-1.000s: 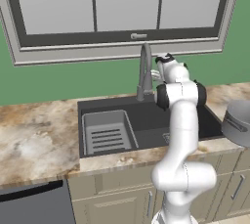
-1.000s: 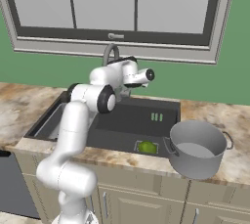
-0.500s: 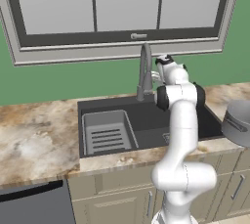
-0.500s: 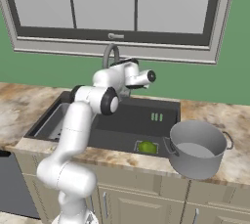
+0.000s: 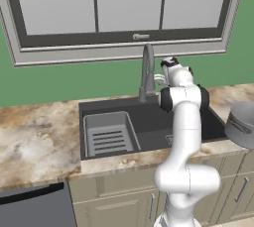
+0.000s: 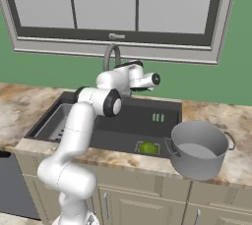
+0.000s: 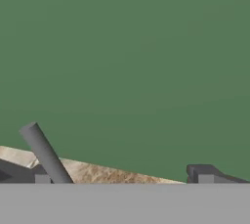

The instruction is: Dump the lettuce from the pot into the sink. Then turn on the water and wash the lettuce. Then turn off the water and put the lettuce back in the pot.

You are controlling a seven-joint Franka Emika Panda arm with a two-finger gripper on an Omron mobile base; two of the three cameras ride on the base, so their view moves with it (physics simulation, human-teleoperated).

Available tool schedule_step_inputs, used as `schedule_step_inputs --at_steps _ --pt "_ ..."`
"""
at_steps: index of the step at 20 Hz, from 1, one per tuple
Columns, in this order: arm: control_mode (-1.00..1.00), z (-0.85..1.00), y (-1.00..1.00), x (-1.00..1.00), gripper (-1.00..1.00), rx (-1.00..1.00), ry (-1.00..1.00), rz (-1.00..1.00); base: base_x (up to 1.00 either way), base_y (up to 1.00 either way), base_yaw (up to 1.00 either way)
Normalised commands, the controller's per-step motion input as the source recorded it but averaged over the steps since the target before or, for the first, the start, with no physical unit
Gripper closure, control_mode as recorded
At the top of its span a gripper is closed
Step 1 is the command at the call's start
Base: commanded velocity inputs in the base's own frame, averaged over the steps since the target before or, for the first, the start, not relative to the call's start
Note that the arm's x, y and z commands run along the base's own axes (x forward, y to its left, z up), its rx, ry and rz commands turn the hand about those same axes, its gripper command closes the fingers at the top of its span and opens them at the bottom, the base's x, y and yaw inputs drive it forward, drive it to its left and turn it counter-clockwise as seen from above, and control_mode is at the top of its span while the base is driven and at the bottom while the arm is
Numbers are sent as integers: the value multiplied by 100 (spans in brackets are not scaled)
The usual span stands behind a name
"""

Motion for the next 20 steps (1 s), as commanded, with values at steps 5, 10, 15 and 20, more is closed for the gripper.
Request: schedule_step_inputs --at_steps 5,10,15,20 --pt "-100 -4 -11 0 -100 -1 0 -2 0 0 0" --pt "-100 -3 -1 0 100 -1 0 -2 0 0 0" --pt "-100 0 -23 0 100 -4 -3 -5 0 0 0" --pt "-100 0 -56 0 100 -3 0 -11 0 0 0"
